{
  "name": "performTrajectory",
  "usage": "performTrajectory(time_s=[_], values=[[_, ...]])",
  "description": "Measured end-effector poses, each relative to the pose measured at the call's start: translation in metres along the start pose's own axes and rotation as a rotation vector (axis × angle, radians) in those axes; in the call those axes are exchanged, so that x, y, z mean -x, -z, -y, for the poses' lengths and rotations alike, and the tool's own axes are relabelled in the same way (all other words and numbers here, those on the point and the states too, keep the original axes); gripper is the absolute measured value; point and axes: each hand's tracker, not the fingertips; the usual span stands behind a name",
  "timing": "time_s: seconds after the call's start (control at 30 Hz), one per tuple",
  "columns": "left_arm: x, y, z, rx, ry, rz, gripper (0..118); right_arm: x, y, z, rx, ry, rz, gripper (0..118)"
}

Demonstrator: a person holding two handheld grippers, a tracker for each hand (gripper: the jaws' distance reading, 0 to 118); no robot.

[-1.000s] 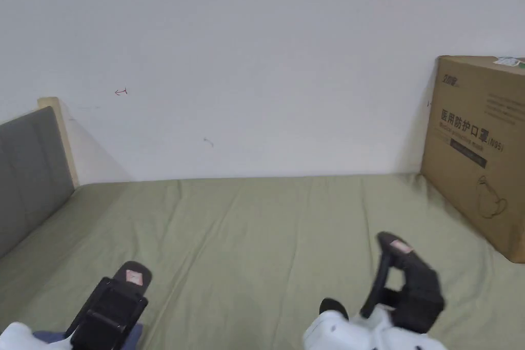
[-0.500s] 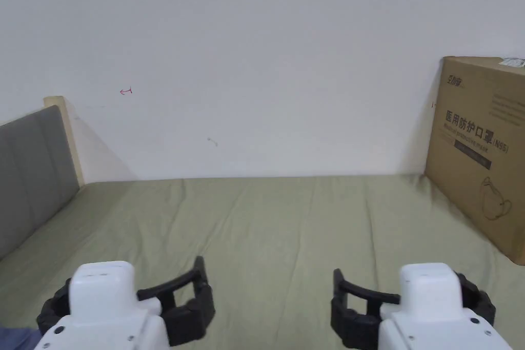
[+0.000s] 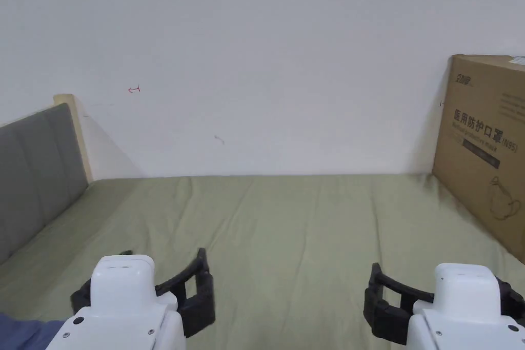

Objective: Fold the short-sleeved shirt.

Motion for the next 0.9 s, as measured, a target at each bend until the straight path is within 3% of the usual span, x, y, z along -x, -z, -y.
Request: performTrajectory(time_s=[0.03,0.13,0.17,0.23,0.3,0.73,0.9], values=[[0.0,0.001,0.0,0.002,-0.002,-0.003,20,-0.001,-0.002,0.001,-0.01,-0.004,-0.005,58],[0.002,0.004,0.0,0.016,0.002,-0.024,10,0.005,-0.002,0.004,-0.056,-0.112,0.093,25],[0.003,0.004,0.0,0.017,0.0,-0.025,7,0.003,-0.002,0.004,-0.042,-0.105,0.049,14],[0.005,0.003,0.002,0.019,0.003,-0.008,0,0.0,-0.001,0.004,-0.006,-0.088,-0.02,13],[0.004,0.003,0.002,0.025,0.001,0.005,0,0.0,-0.001,0.005,-0.013,-0.057,0.003,1],[0.007,0.003,-0.002,0.028,0.002,0.017,0,0.012,-0.003,-0.003,-0.016,-0.085,-0.057,0],[0.025,-0.003,-0.01,0.025,-0.009,-0.026,0,0.026,0.0,-0.01,-0.005,-0.052,-0.15,0]])
